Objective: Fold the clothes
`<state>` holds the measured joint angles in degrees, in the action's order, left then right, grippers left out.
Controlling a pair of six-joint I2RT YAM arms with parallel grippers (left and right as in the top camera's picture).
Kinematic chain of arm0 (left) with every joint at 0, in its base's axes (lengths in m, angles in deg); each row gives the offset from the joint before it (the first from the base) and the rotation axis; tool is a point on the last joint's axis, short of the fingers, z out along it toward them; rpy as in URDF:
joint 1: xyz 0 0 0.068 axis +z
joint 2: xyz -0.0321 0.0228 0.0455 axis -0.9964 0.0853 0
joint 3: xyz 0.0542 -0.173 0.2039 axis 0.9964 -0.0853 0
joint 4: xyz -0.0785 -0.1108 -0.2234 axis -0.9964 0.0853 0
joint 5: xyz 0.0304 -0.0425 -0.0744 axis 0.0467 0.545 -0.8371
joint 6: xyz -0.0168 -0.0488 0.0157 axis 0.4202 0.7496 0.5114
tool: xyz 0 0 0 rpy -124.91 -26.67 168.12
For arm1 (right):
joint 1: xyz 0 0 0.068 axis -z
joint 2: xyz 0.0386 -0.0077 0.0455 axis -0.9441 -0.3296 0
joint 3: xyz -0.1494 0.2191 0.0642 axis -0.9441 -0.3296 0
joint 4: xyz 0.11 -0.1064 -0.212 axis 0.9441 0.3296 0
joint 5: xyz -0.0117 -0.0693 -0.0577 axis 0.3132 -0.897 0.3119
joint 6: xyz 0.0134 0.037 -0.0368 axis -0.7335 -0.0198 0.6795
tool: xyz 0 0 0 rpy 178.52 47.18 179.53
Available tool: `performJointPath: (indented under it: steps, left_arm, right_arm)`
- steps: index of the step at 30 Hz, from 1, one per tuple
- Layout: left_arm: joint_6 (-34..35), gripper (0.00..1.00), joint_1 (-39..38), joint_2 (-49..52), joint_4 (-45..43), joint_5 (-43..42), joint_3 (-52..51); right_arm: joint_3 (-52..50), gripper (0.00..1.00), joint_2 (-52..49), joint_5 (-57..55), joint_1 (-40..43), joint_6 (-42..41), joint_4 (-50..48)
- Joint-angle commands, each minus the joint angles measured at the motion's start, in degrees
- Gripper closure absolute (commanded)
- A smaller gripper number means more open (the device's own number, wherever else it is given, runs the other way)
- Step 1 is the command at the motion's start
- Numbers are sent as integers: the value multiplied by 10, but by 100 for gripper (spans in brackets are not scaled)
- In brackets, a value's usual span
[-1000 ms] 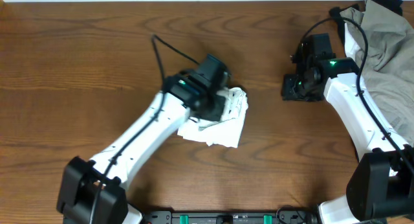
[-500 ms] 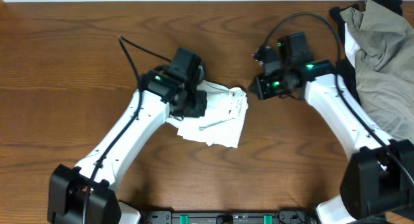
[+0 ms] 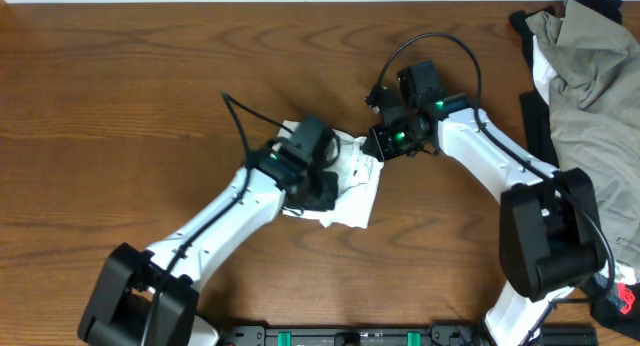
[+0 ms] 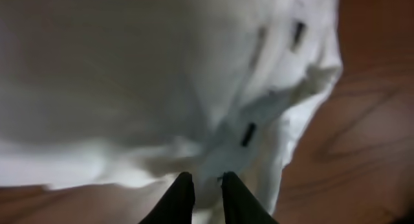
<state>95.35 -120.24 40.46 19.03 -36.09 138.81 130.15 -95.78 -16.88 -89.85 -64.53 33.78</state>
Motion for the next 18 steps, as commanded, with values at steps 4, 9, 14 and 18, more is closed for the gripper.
performJointPath:
  steps: [4, 9, 14, 18]
  left_arm:
    - [57, 81, -63, 20, -45, -6, -30]
    - [57, 81, -97, 24, -101, -5, -30]
    - [54, 81, -82, 24, -145, -5, -30]
    - [49, 81, -44, 16, -142, -5, -29]
  right_arm:
    - [-2, 88, -50, -61, -3, -47, -9]
    - [-2, 89, -71, -85, -3, -69, -6]
    - [-2, 89, -71, -86, -5, -68, 14]
    - [-2, 92, -71, -84, -10, -57, 40]
